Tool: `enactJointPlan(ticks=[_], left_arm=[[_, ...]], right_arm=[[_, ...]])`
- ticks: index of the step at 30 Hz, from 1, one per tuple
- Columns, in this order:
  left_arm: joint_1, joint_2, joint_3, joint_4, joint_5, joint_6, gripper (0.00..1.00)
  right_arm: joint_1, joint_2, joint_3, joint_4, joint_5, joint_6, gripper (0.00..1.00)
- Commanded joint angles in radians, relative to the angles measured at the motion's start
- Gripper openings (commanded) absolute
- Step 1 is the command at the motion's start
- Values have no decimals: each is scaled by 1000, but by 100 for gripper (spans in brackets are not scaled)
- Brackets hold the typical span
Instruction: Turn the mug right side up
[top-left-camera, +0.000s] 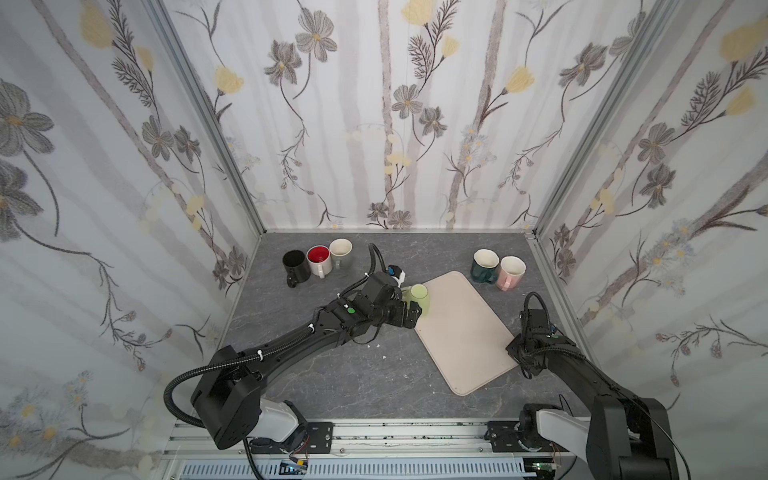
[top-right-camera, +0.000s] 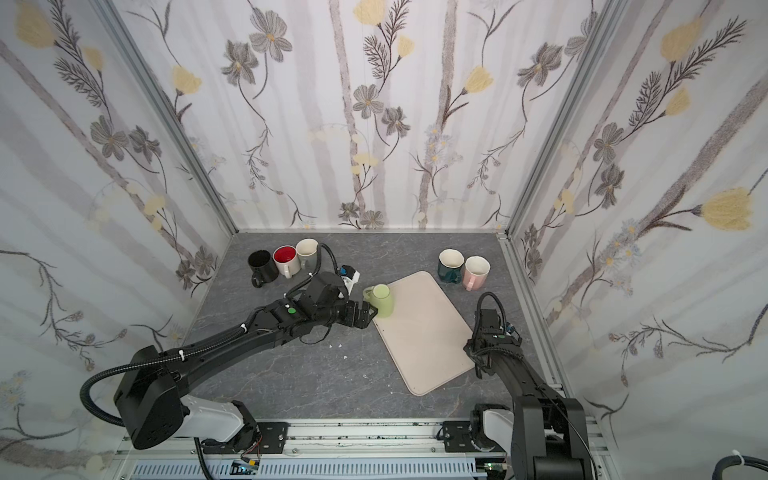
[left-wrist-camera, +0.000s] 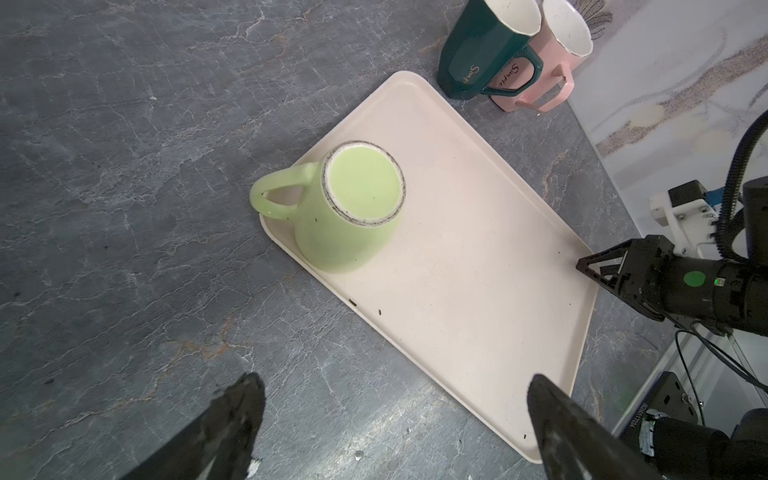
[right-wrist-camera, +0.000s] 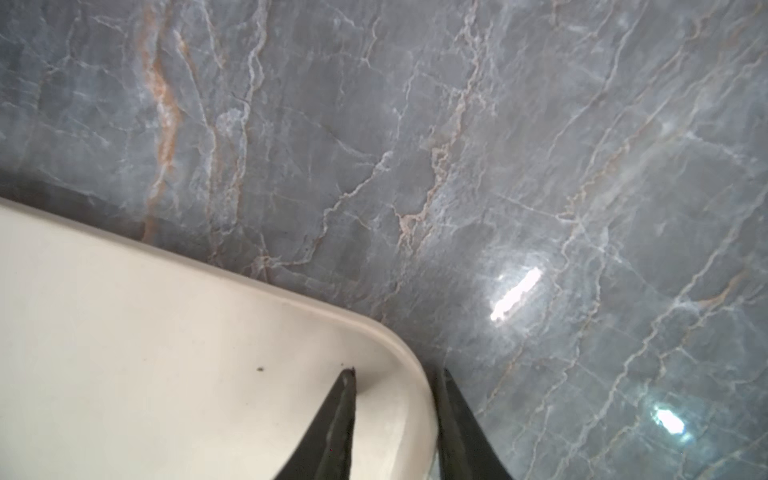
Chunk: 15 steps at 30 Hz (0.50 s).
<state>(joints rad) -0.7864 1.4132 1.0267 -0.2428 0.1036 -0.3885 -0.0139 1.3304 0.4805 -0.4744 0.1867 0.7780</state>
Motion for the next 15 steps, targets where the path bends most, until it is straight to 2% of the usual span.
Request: enactJointPlan(ticks=[1, 3, 4, 15], left_arm=[[8, 4, -1, 7, -13, 3, 100], [14, 8, 3, 0, -17, 3, 100], [18, 9, 4, -5, -19, 4, 100], [55, 30, 36, -48, -25, 8, 100]], right_arm=[[3, 53, 32, 73, 10, -48, 27], [6, 99, 59, 85, 10, -69, 19], [9, 126, 75, 86, 10, -80, 18], [63, 390, 247, 118, 56, -179, 16]])
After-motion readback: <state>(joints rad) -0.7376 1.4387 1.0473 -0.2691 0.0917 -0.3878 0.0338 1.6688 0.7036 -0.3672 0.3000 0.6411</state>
